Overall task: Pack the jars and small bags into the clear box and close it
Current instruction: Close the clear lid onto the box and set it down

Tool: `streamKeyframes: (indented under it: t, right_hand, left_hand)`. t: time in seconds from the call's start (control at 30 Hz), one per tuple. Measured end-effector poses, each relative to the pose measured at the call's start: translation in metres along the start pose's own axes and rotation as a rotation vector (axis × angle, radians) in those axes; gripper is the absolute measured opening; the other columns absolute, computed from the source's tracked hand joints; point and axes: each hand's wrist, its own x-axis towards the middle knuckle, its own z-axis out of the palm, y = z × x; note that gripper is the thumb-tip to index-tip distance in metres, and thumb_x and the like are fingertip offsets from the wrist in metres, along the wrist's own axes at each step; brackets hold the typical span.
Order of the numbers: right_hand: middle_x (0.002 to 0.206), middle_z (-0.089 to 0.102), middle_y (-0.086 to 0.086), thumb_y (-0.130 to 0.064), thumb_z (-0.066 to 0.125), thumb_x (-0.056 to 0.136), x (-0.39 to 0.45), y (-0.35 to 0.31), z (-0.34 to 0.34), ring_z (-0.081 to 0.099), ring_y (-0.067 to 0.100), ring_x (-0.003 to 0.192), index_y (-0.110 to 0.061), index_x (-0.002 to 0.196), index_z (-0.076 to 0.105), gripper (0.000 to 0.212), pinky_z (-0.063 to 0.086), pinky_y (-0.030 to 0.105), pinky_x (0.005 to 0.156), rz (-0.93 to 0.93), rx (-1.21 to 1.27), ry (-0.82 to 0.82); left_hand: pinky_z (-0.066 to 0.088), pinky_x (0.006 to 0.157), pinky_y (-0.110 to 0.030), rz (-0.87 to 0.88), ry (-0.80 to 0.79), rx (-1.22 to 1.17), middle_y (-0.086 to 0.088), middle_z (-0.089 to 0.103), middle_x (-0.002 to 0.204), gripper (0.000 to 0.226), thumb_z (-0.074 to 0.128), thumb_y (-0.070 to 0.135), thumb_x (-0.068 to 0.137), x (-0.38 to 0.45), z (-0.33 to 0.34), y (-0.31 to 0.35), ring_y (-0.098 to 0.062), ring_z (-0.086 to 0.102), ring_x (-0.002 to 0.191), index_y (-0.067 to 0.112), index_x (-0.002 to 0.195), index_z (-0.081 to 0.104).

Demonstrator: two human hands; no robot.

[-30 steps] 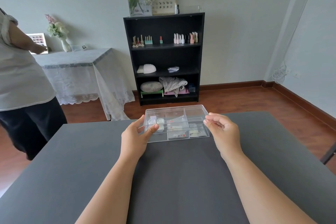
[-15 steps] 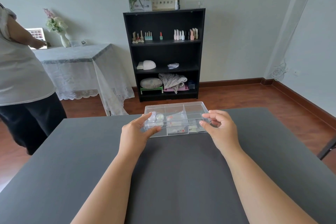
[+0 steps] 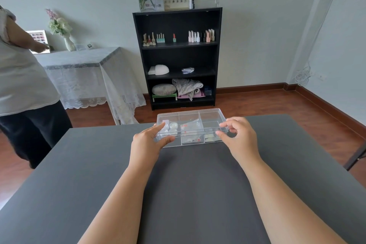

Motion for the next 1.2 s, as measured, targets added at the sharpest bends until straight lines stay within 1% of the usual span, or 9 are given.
streamKeyframes:
  t: [0.07, 0.13, 0.2, 0.27, 0.37, 0.47, 0.67, 0.9, 1.2]
  right_hand:
    - [0.106, 0.061, 0.000, -0.015, 0.083, 0.075, 0.000, 0.001, 0.001, 0.059, 0.017, 0.090, -0.016, 0.089, 0.072, 0.018, 0.051, 0.026, 0.078, 0.010, -0.007, -0.010]
    - [0.108, 0.061, -0.002, -0.018, 0.082, 0.075, 0.000, 0.002, 0.002, 0.058, 0.018, 0.100, -0.017, 0.092, 0.073, 0.019, 0.047, 0.026, 0.084, 0.009, -0.016, -0.013]
    - [0.118, 0.061, -0.001, -0.022, 0.079, 0.078, -0.001, 0.002, 0.003, 0.053, 0.019, 0.113, -0.019, 0.103, 0.072, 0.025, 0.039, 0.026, 0.093, -0.035, -0.040, -0.008]
    - [0.130, 0.059, 0.002, -0.024, 0.073, 0.085, 0.000, 0.001, 0.006, 0.047, 0.021, 0.123, -0.019, 0.115, 0.070, 0.031, 0.035, 0.032, 0.101, -0.104, -0.096, 0.002]
    - [0.143, 0.051, 0.001, -0.026, 0.059, 0.095, 0.001, 0.000, 0.013, 0.038, 0.027, 0.136, -0.021, 0.127, 0.063, 0.033, 0.028, 0.046, 0.109, -0.139, -0.223, -0.044]
    - [0.146, 0.048, -0.002, -0.029, 0.050, 0.099, 0.000, 0.001, 0.021, 0.030, 0.027, 0.141, -0.026, 0.128, 0.062, 0.032, 0.021, 0.045, 0.110, -0.116, -0.301, -0.104]
    - [0.143, 0.052, -0.002, -0.030, 0.047, 0.100, 0.000, 0.003, 0.023, 0.032, 0.027, 0.140, -0.029, 0.126, 0.063, 0.031, 0.021, 0.046, 0.110, -0.082, -0.315, -0.137]
    - [0.144, 0.051, -0.001, -0.029, 0.046, 0.100, 0.000, -0.002, 0.028, 0.040, 0.022, 0.136, -0.027, 0.128, 0.062, 0.032, 0.027, 0.043, 0.107, -0.072, -0.302, -0.145]
    - [0.147, 0.048, 0.002, -0.028, 0.043, 0.102, 0.007, -0.006, 0.042, 0.038, 0.022, 0.137, -0.024, 0.132, 0.059, 0.035, 0.029, 0.040, 0.106, -0.090, -0.291, -0.175]
  left_hand:
    - [0.049, 0.099, -0.042, 0.002, -0.006, 0.017, -0.005, 0.063, 0.129, 0.072, 0.070, 0.062, 0.062, 0.000, 0.000, 0.000, -0.025, 0.059, 0.118, 0.032, 0.127, 0.060]
    - [0.045, 0.100, -0.041, 0.037, 0.004, 0.078, -0.001, 0.054, 0.140, 0.073, 0.068, 0.064, 0.064, -0.001, 0.000, 0.000, -0.024, 0.053, 0.125, 0.033, 0.129, 0.059]
    - [0.038, 0.105, -0.046, 0.114, 0.026, 0.212, 0.003, 0.036, 0.153, 0.074, 0.064, 0.067, 0.069, -0.001, 0.002, 0.001, -0.024, 0.036, 0.138, 0.035, 0.134, 0.053]
    - [0.026, 0.112, -0.050, 0.215, 0.051, 0.356, 0.002, 0.026, 0.158, 0.072, 0.055, 0.068, 0.077, -0.001, 0.006, 0.004, -0.026, 0.022, 0.144, 0.034, 0.139, 0.047]
    - [0.010, 0.116, -0.051, 0.302, 0.055, 0.453, 0.000, 0.028, 0.157, 0.061, 0.033, 0.062, 0.091, -0.004, 0.015, 0.012, -0.028, 0.015, 0.146, 0.031, 0.143, 0.042]
    - [0.003, 0.117, -0.050, 0.320, 0.026, 0.513, 0.001, 0.031, 0.156, 0.054, 0.022, 0.052, 0.098, -0.006, 0.024, 0.016, -0.027, 0.015, 0.147, 0.031, 0.145, 0.038]
    - [0.002, 0.116, -0.052, 0.298, -0.003, 0.546, 0.001, 0.038, 0.152, 0.048, 0.021, 0.043, 0.101, -0.005, 0.029, 0.015, -0.025, 0.023, 0.145, 0.031, 0.143, 0.040]
    - [-0.002, 0.116, -0.053, 0.281, -0.015, 0.550, 0.004, 0.036, 0.154, 0.047, 0.020, 0.044, 0.102, 0.000, 0.027, 0.011, -0.021, 0.019, 0.146, 0.034, 0.143, 0.039]
    - [0.009, 0.117, -0.053, 0.247, 0.022, 0.496, 0.004, 0.037, 0.153, 0.045, 0.025, 0.043, 0.101, 0.009, 0.025, 0.001, -0.022, 0.019, 0.145, 0.034, 0.142, 0.043]
